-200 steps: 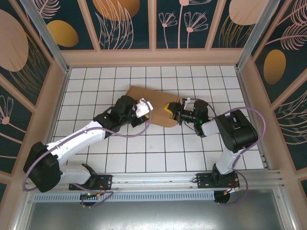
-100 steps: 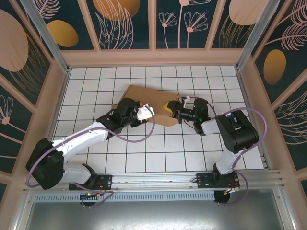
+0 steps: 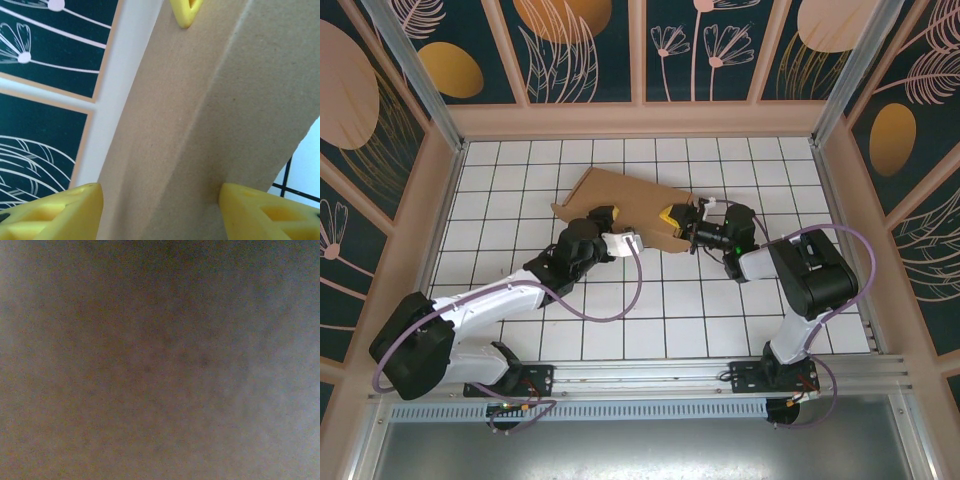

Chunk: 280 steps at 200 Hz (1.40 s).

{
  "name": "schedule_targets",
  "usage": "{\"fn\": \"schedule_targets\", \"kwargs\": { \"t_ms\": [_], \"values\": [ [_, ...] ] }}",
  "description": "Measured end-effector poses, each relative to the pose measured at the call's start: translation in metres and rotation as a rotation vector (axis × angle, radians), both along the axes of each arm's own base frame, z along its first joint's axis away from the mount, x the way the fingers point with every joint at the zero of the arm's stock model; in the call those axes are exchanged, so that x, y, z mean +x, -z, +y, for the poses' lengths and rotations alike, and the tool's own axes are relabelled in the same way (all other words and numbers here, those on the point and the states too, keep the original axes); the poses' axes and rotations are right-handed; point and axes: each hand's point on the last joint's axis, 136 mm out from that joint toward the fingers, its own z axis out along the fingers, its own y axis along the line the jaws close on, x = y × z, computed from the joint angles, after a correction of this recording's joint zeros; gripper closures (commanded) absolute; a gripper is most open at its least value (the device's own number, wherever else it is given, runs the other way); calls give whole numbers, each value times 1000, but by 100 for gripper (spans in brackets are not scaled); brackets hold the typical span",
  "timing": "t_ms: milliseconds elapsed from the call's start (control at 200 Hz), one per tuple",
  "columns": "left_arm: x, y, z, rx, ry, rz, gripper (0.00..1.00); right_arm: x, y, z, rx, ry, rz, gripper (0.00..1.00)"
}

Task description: Fold the paper box

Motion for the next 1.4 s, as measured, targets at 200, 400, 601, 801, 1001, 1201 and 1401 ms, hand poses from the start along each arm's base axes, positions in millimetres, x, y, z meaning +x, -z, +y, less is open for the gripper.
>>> {"fn": "schedule_targets", "kwargs": {
  "t_ms": [200, 400, 601, 801, 1001, 1201, 1401],
  "values": [
    [-2, 1, -2, 61, 36, -31, 36, 0, 0, 0, 5, 0, 12, 64],
    [-9, 19, 2, 137, 66, 17, 36, -2, -1, 0, 6, -16, 10, 64],
    [-11, 28, 4, 184, 69, 32, 29, -5, 2, 1, -3, -32, 33, 64],
    [6, 32, 1, 246, -9, -84, 28, -3, 0, 0, 8, -14, 42, 64],
    [26, 17, 3, 285, -118, -316, 33, -4, -15, 4, 61, -17, 39, 64],
    [33, -15, 3, 293, -186, -501, 64, -2, -33, 3, 113, -6, -28, 64],
    [29, -25, 4, 308, -198, -545, 68, -3, -41, 3, 129, -10, -64, 53]
  ]
}}
